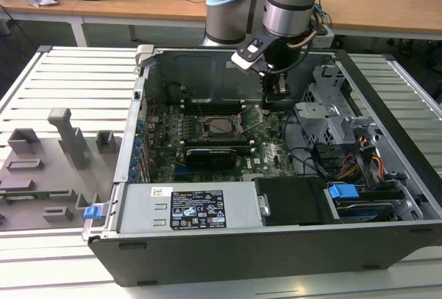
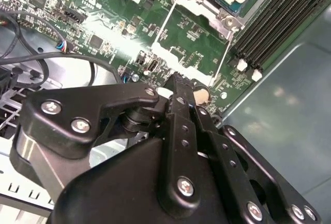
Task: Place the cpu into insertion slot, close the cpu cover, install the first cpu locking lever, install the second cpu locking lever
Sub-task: 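Close the cpu cover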
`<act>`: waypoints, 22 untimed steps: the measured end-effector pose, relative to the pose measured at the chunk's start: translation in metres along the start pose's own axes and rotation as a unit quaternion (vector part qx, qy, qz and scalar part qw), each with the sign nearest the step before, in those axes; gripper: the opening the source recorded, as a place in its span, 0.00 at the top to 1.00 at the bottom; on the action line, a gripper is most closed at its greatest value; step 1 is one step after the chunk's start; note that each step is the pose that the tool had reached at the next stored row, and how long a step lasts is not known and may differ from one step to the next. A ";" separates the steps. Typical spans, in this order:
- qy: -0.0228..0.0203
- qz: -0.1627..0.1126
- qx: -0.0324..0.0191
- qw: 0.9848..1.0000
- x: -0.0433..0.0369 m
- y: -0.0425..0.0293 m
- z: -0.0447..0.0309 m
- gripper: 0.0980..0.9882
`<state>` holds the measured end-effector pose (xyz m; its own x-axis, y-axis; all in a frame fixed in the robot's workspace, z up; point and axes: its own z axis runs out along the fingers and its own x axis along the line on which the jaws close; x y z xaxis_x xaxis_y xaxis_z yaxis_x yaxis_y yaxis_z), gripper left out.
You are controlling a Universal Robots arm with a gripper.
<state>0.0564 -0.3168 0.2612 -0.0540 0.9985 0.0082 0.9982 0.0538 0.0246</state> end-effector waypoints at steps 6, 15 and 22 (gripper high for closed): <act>0.000 0.000 0.000 1.000 -0.0001 0.0064 0.0036 0.99; 0.000 0.000 0.000 1.000 0.0015 0.0095 0.0133 0.99; 0.000 -0.001 0.000 1.000 0.0020 0.0024 0.0171 0.99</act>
<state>0.0591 -0.3144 0.2442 -0.0556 0.9984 0.0081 0.9982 0.0553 0.0247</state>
